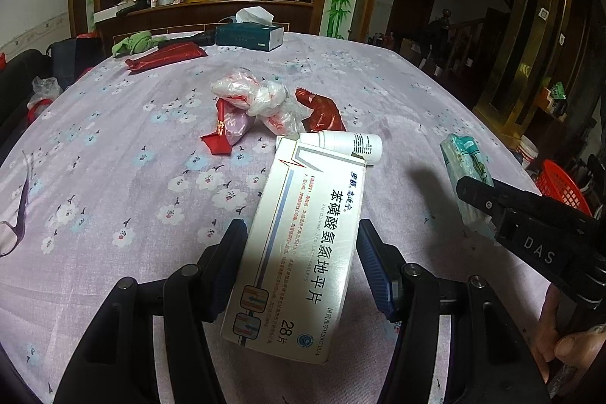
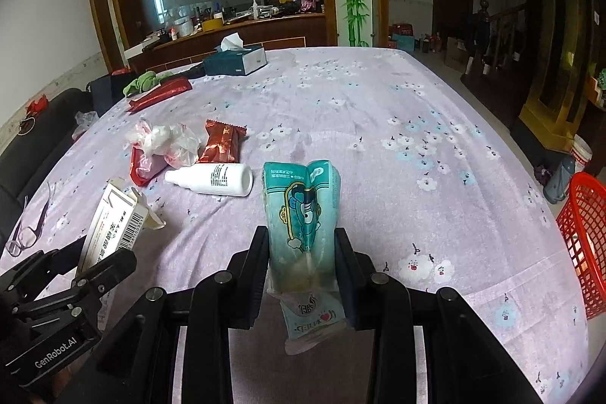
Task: Collect trash
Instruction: 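Hold the white box and teal packet raised above the table with both grippers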
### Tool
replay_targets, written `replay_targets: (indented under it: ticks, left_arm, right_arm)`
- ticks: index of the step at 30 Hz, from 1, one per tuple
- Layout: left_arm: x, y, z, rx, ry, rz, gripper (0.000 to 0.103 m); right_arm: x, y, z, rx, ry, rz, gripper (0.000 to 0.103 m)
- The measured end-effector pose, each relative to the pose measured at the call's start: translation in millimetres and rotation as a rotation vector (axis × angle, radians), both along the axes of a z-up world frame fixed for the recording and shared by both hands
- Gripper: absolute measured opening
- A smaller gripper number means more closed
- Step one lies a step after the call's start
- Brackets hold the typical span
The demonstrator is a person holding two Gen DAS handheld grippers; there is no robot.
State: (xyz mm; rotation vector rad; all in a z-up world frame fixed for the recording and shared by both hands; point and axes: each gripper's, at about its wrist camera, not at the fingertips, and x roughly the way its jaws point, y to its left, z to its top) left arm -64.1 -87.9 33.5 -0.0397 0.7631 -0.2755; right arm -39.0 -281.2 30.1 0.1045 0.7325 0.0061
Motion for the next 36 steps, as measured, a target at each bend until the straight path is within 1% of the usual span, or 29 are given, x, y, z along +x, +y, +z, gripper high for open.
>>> replay_targets:
  ticks: [28, 36]
  left_arm:
    - [0.5, -1.3, -1.6, -0.003, 0.000, -0.007, 0.058]
    - [0.6, -1.3, -1.6, 0.004, 0.001, -0.003, 0.058]
  right_arm:
    - [-0.1, 1.6, -0.2, -0.024, 0.008, -0.007, 0.035]
    - [-2.5, 1.1, 1.5, -0.033, -0.006, -0.012, 0.035]
